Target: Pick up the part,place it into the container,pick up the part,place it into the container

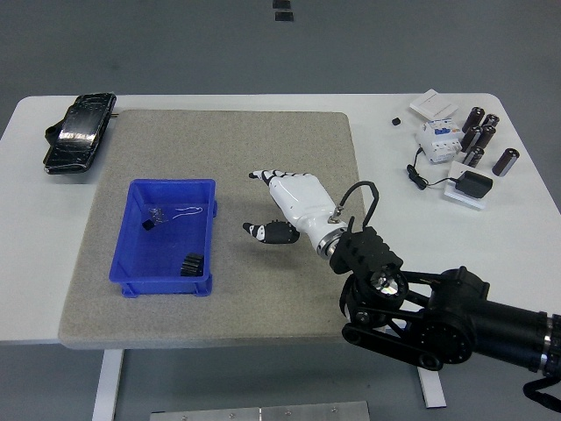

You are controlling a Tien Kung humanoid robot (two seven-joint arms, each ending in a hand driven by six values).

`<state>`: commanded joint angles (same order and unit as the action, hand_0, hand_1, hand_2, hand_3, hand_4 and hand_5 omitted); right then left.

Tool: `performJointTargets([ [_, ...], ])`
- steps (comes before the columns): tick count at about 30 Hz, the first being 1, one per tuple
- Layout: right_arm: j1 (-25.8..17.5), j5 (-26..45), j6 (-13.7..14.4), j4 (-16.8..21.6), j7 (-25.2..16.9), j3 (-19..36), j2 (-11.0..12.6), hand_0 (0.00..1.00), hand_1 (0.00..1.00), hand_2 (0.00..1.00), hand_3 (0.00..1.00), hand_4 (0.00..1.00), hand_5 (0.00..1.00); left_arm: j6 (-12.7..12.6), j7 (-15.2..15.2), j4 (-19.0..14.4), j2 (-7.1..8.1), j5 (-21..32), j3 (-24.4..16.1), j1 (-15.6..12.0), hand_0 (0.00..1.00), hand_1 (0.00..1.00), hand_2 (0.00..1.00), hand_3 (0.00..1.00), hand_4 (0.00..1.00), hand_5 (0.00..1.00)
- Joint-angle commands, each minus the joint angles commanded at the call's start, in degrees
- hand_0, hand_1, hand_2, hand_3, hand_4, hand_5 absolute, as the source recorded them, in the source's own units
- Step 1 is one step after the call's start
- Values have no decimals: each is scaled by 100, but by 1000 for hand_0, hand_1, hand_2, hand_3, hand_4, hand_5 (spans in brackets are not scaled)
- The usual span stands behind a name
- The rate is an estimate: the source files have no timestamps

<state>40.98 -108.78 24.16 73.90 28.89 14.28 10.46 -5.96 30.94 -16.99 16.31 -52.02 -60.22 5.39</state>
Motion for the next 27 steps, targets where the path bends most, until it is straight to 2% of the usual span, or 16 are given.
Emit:
performJointTargets([
  [1, -8, 24, -9, -20, -6, -45, 8, 445, 615, 794, 846, 817, 453, 0, -3, 1, -1, 4, 3, 1, 719, 672, 660, 611, 657, 358],
  [18, 169, 297, -118, -554, -127, -555, -75, 414, 590, 775, 825, 812, 469, -15, 118, -46, 9, -138, -132, 19, 718, 672, 660, 612, 655, 357],
  [19, 176, 319, -143, -582, -123, -579, -86, 394, 552, 702, 764, 800, 473, -18, 136, -53, 11, -156, -152, 18, 718, 672, 661, 611, 653, 359],
  [24, 196, 342, -214, -623, -106, -607, -99, 394, 552, 702, 764, 800, 473, -22, 179, -70, 13, -190, -193, 7, 718, 672, 661, 611, 653, 359],
  [25, 201, 345, -222, -630, -106, -610, -99, 340, 465, 594, 655, 718, 443, -22, 178, -70, 13, -188, -192, 8, 719, 672, 661, 608, 657, 360],
  [27, 206, 354, -235, -648, -110, -620, -101, 340, 465, 594, 655, 718, 443, -22, 173, -69, 11, -179, -187, 11, 719, 672, 661, 608, 657, 360],
])
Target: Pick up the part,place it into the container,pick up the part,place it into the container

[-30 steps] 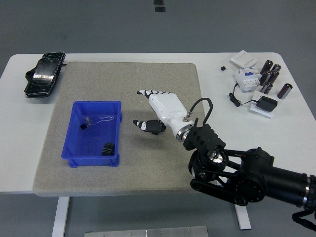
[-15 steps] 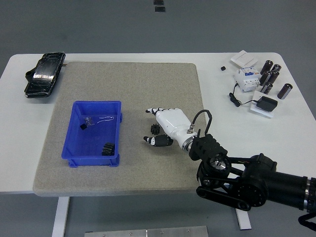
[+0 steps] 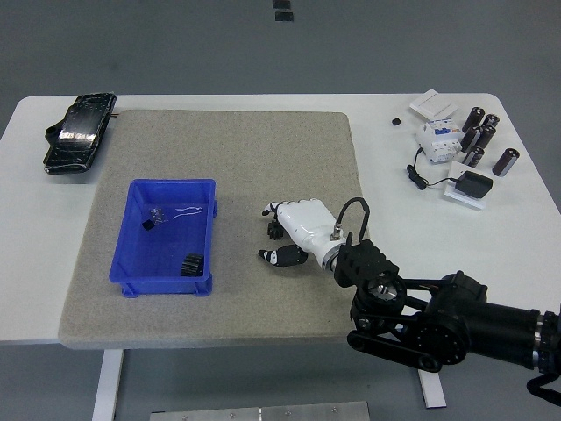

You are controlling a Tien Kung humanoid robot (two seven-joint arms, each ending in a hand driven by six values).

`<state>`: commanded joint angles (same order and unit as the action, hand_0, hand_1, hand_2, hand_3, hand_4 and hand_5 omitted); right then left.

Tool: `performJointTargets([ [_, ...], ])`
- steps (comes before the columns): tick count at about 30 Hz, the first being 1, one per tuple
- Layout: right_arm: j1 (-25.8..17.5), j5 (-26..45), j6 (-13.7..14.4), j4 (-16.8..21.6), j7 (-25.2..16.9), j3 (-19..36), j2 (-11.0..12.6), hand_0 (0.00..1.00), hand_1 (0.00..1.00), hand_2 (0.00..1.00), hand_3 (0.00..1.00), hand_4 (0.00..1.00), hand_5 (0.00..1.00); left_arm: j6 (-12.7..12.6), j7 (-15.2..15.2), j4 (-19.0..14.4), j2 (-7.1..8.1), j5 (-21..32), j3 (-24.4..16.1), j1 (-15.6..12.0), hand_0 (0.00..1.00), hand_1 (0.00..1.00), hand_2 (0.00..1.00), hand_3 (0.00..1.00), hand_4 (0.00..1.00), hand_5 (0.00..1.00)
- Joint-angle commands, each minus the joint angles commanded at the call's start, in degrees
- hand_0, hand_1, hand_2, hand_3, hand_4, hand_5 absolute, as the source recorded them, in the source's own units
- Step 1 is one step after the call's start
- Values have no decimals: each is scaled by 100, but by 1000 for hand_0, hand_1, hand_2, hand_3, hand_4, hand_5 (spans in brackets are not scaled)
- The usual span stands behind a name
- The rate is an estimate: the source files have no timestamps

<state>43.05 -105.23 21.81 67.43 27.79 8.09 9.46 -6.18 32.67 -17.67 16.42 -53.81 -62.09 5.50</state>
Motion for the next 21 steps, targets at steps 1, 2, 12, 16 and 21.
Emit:
performJointTargets([
  [1, 2, 7, -4, -13, -4, -8, -2, 340, 465, 594, 655, 718, 443, 1, -3, 1, -1, 4, 4, 1, 719, 672, 661, 608, 657, 360],
  [2, 4, 15, -6, -30, -9, -19, -5, 340, 465, 594, 655, 718, 443, 2, -8, 2, -3, 11, 9, 3, 719, 672, 661, 608, 657, 360],
  [12, 5, 67, 46, -179, -99, -126, -27, 291, 382, 476, 655, 585, 393, 8, -52, 16, -11, 64, 56, 12, 719, 673, 662, 601, 661, 362],
  [16, 6, 65, 52, -199, -125, -142, -25, 305, 374, 436, 591, 325, 152, 7, -65, 19, -12, 80, 68, 15, 719, 672, 664, 598, 661, 361],
  [21, 8, 36, 70, -195, -143, -138, -17, 305, 374, 436, 591, 325, 152, 1, -81, 21, -11, 94, 75, 15, 719, 672, 664, 598, 661, 361],
])
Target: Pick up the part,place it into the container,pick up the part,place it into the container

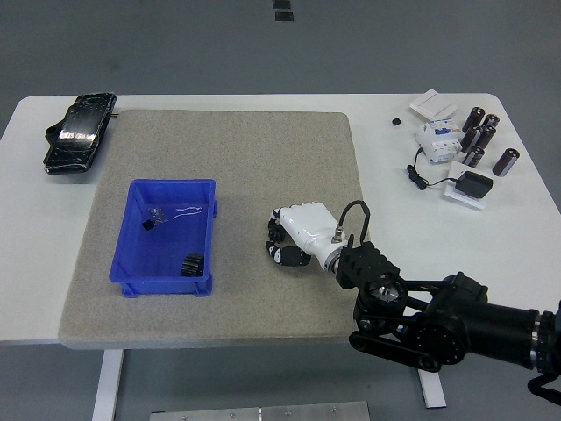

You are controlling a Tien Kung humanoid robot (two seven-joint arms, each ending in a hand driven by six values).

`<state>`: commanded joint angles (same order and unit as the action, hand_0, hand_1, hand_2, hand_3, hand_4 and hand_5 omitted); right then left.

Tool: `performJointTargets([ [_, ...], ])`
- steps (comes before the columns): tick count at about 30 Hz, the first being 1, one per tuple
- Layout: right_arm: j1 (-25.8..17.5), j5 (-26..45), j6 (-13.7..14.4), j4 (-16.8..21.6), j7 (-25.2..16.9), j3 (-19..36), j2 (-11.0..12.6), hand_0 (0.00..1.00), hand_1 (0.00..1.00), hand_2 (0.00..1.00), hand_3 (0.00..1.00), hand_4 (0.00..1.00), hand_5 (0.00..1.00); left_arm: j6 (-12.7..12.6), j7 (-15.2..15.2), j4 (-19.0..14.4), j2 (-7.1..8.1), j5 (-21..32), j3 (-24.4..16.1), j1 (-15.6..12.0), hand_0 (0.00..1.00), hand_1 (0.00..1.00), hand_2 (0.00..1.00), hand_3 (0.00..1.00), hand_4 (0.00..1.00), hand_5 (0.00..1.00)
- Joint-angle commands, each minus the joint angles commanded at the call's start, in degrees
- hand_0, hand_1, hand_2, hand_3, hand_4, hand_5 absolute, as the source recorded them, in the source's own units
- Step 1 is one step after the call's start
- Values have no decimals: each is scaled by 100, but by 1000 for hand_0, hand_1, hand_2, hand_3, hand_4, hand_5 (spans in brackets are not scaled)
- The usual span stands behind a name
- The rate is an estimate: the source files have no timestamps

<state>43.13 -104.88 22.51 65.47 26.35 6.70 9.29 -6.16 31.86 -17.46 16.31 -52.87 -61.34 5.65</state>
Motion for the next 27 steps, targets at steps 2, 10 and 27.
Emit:
performJointTargets([
  [2, 1, -14, 5, 2, -6, -1, 2, 295, 352, 391, 491, 231, 99, -4, -8, 0, 0, 7, 2, 0, 719, 672, 665, 597, 662, 367],
  [10, -13, -64, 35, 7, -23, -32, 7, 296, 346, 370, 427, 182, 38, -6, -43, 9, -5, 45, 32, -2, 719, 672, 666, 595, 662, 369],
  [27, 423, -553, 526, 1086, 66, 90, -348, 302, 363, 374, 421, 190, 2, -6, -29, 6, -10, 33, 20, 17, 719, 672, 672, 593, 677, 402],
])
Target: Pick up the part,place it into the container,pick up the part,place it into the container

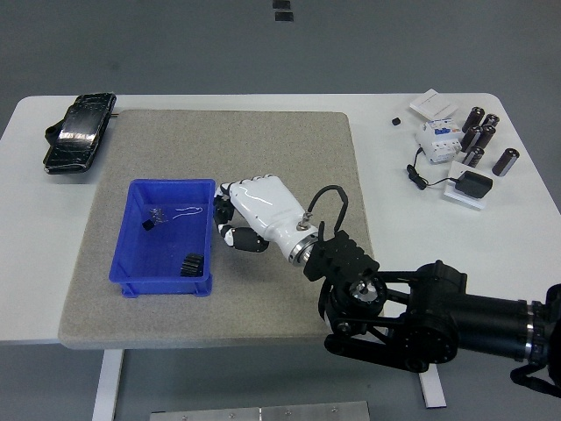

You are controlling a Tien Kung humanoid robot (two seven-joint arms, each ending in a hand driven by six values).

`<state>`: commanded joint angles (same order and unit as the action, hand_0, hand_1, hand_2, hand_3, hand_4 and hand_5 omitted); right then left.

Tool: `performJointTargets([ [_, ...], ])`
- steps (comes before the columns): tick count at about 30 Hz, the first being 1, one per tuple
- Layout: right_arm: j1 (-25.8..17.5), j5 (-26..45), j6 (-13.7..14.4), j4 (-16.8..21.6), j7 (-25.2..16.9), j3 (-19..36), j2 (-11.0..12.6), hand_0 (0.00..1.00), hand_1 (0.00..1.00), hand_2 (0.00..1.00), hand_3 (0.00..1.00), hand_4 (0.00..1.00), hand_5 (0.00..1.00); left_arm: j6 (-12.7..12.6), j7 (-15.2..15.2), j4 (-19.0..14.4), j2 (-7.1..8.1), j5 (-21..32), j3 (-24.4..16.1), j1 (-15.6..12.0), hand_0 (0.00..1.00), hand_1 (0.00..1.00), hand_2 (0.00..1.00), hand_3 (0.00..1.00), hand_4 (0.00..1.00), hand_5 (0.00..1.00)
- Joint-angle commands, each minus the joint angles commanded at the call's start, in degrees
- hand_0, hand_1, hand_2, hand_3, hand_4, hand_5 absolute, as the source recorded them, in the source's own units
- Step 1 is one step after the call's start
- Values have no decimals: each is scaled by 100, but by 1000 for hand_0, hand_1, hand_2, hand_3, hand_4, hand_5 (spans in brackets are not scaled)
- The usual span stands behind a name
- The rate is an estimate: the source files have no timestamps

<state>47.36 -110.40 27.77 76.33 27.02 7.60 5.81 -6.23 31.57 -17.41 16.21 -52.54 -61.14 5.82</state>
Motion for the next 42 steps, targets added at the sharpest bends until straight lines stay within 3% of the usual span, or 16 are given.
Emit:
performJointTargets([
  [3, 82, 14, 61, -5, -28, -151, -213, 302, 363, 374, 421, 190, 2, -4, 19, -8, 3, -8, -11, -2, 719, 672, 672, 593, 677, 402],
  [4, 90, 15, 81, -18, -35, -193, -281, 450, 503, 523, 528, 223, 10, -8, 25, -11, 7, -2, -12, -9, 719, 672, 672, 594, 679, 406],
  [9, 49, -13, 146, -155, -46, -360, -581, 450, 503, 523, 528, 223, 10, -22, 66, -28, 31, -13, -37, -50, 719, 672, 672, 594, 679, 406],
  [10, 38, -15, 148, -183, -41, -381, -581, 647, 660, 664, 627, 172, 209, -23, 66, -28, 35, -9, -36, -54, 719, 672, 672, 595, 679, 406],
  [15, 18, -8, 87, -291, 16, -430, -581, 647, 660, 664, 627, 172, 209, -25, 75, -31, 45, -17, -47, -61, 719, 672, 672, 595, 679, 406],
  [16, 19, 8, 79, -317, 19, -429, -581, 858, 938, 927, 823, 508, 268, -23, 81, -33, 44, -25, -52, -62, 718, 672, 672, 593, 681, 406],
  [21, 34, 136, 109, -390, -25, -500, -581, 858, 938, 927, 823, 508, 268, -10, 73, -29, 51, -12, -25, -67, 718, 672, 672, 593, 681, 406],
  [22, 36, 161, 121, -396, -38, -528, -581, 945, 998, 998, 961, 695, 373, -8, 69, -28, 53, -3, -16, -67, 719, 672, 671, 592, 682, 408],
  [28, 8, 244, 149, -407, -75, -597, -581, 968, 998, 998, 985, 715, 367, -3, 72, -29, 58, 1, -8, -63, 718, 672, 670, 590, 682, 408],
  [33, -76, 340, 243, -370, -109, -413, -581, 968, 998, 998, 985, 715, 367, -3, 68, -27, 52, 11, -1, -60, 718, 672, 670, 590, 682, 408],
  [37, -237, 760, 515, -233, -374, -9, -520, 957, 998, 994, 952, 716, 378, 0, 60, -23, 42, 22, 8, -63, 718, 673, 669, 590, 683, 403],
  [39, -371, 1023, 719, -91, -595, 227, -381, 957, 998, 994, 952, 716, 378, 1, 54, -20, 38, 26, 12, -69, 718, 673, 669, 590, 683, 403],
  [40, -449, 1123, 833, 2, -691, 361, -304, 856, 892, 864, 846, 708, 380, 1, 52, -19, 37, 27, 13, -72, 718, 672, 667, 589, 681, 397],
  [42, -624, 1184, 920, 195, -860, 635, -146, 856, 892, 864, 846, 708, 380, 1, 50, -17, 31, 26, 13, -78, 718, 672, 667, 589, 681, 397],
])
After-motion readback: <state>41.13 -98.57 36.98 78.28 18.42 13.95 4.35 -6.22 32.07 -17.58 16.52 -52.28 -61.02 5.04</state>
